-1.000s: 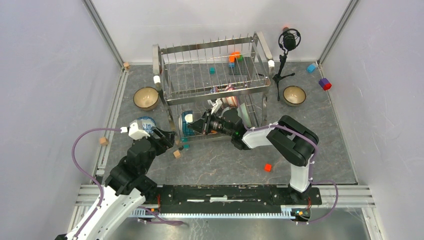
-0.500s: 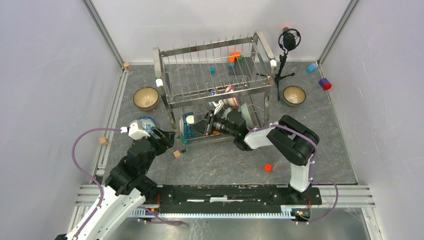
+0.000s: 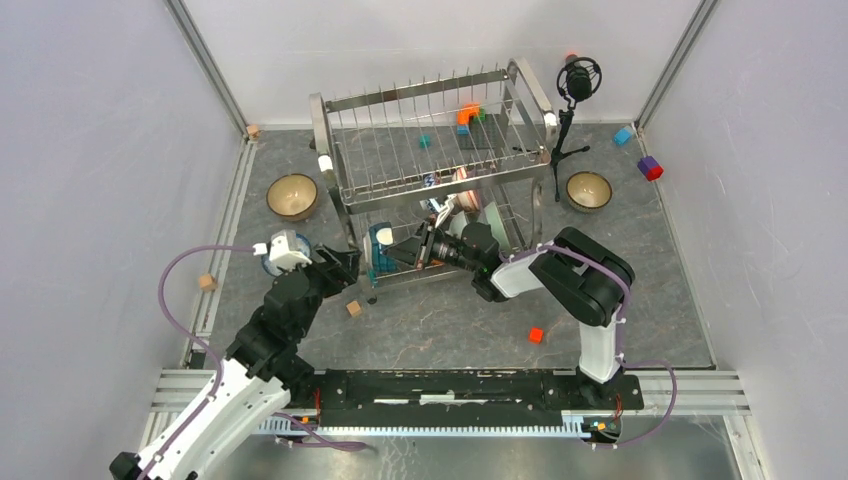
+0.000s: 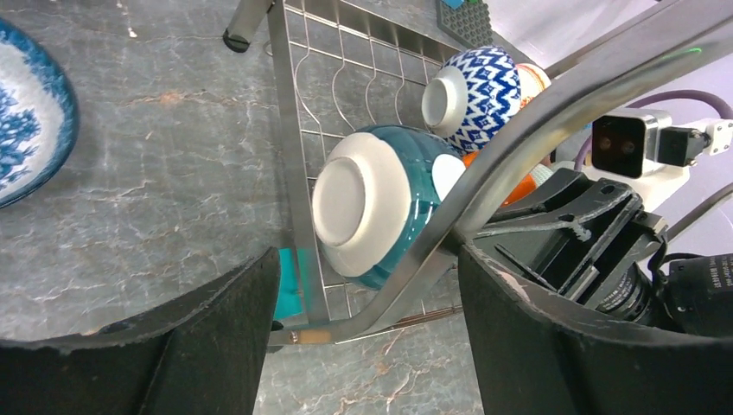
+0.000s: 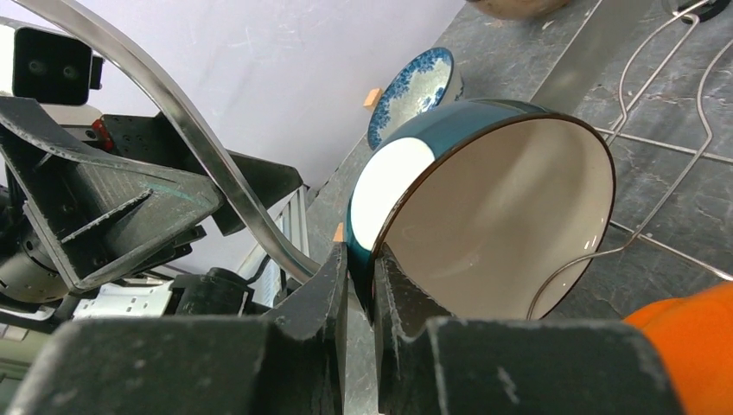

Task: Unload the bowls from the dish rack
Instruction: Pick up the bowl from the dish rack.

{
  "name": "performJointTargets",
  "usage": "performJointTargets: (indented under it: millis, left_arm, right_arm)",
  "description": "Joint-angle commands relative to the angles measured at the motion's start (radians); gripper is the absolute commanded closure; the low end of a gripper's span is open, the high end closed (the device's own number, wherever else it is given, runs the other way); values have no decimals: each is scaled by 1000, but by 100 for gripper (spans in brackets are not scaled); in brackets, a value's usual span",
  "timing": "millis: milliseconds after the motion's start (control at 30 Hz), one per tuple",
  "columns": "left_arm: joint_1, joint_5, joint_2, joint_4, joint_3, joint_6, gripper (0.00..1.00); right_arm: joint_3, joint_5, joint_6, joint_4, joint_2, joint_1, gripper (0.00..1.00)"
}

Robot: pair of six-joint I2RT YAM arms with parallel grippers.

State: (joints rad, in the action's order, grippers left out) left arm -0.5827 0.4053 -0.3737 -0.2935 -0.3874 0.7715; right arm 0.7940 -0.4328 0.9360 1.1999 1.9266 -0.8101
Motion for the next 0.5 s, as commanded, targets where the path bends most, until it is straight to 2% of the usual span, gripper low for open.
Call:
performJointTargets:
  millis: [0,233,467]
  left_arm:
    - [1,18,-97,179,-14,-61,22]
    - [1,9,-184,272,-15,-66,47]
    - [0,47,-176,279,16,-46,63]
  right_arm:
    - [20,-108,187,367,3,23,100]
    - [12,-130,205,387,-3,31,100]
    - [-12,-136,214,403,-30,49,100]
